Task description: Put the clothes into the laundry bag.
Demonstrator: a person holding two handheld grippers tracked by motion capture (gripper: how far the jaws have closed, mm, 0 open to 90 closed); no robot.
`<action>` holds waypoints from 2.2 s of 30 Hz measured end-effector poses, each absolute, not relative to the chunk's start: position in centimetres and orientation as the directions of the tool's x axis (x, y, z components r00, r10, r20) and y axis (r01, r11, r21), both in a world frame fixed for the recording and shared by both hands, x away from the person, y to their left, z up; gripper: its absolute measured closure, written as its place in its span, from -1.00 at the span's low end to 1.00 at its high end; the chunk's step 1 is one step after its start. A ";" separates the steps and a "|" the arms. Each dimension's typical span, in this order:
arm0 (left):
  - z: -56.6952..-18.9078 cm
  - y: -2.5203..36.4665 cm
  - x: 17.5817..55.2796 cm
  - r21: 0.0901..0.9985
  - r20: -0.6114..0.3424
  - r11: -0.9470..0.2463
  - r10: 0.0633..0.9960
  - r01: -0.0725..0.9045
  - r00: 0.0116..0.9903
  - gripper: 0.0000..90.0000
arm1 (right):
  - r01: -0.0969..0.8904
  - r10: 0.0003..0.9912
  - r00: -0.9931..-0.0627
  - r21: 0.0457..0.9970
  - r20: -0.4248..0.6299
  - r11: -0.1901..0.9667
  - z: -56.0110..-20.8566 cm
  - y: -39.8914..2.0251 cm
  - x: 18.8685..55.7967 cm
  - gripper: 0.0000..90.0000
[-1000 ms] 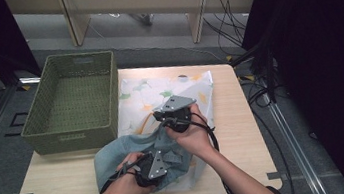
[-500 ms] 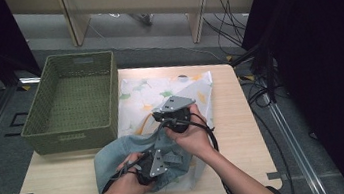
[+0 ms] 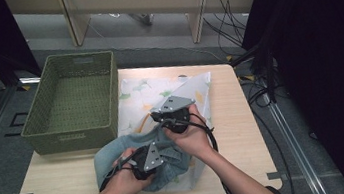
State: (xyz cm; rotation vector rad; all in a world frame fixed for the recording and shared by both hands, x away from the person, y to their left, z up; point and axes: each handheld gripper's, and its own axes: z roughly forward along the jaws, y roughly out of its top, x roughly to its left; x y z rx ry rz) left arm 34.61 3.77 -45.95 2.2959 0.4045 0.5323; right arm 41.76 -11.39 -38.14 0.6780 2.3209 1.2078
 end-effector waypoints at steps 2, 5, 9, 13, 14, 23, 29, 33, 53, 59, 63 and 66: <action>-45.7 3.9 34.8 0.727 0.260 -0.675 0.444 0.129 0.858 0.86 | 0.223 0.600 -0.786 0.838 -0.147 0.498 -38.1 -11.4 41.7 1.00; -45.3 4.1 35.1 0.738 0.263 -0.663 0.457 0.128 0.850 0.87 | 0.226 0.601 -0.787 0.839 -0.142 0.495 -38.0 -11.3 41.6 1.00; -44.4 4.2 35.3 0.760 0.269 -0.638 0.479 0.121 0.835 0.87 | 0.221 0.598 -0.790 0.844 -0.138 0.488 -37.8 -11.2 41.5 1.00; -43.3 4.6 35.7 0.787 0.274 -0.606 0.513 0.117 0.813 0.87 | 0.207 0.591 -0.793 0.849 -0.145 0.486 -37.4 -11.1 41.3 1.00; -43.0 4.8 35.8 0.792 0.281 -0.599 0.524 0.113 0.804 0.87 | 0.207 0.592 -0.794 0.851 -0.143 0.482 -37.3 -11.1 41.2 1.00; -42.0 4.7 36.2 0.817 0.290 -0.567 0.559 0.103 0.777 0.87 | 0.197 0.591 -0.796 0.867 -0.131 0.458 -36.6 -11.1 40.9 1.00; -43.4 4.0 37.0 0.793 0.296 -0.597 0.551 0.122 0.780 0.86 | 0.202 0.591 -0.797 0.865 -0.128 0.460 -36.7 -11.1 41.0 1.00; -44.6 3.9 37.6 0.764 0.300 -0.630 0.540 0.141 0.787 0.86 | 0.218 0.590 -0.797 0.851 -0.127 0.478 -37.6 -11.1 41.3 1.00; -41.3 7.9 34.9 0.839 0.236 -0.531 0.555 0.121 0.797 -0.12 | 0.247 0.608 -0.785 0.839 -0.121 0.486 -38.3 -11.6 42.0 1.00; -40.2 11.6 34.9 0.857 0.247 -0.494 0.642 0.145 0.726 -0.14 | 0.250 0.611 -0.783 0.841 -0.117 0.480 -38.2 -11.6 42.1 1.00; -40.3 14.2 35.4 0.839 0.231 -0.510 0.650 0.189 0.724 -0.16 | 0.240 0.607 -0.785 0.840 -0.127 0.486 -38.1 -11.6 42.2 1.00; -40.9 15.2 36.0 0.839 0.160 -0.483 0.661 0.252 0.733 -0.17 | 0.244 0.611 -0.782 0.843 -0.122 0.480 -38.0 -11.5 42.2 1.00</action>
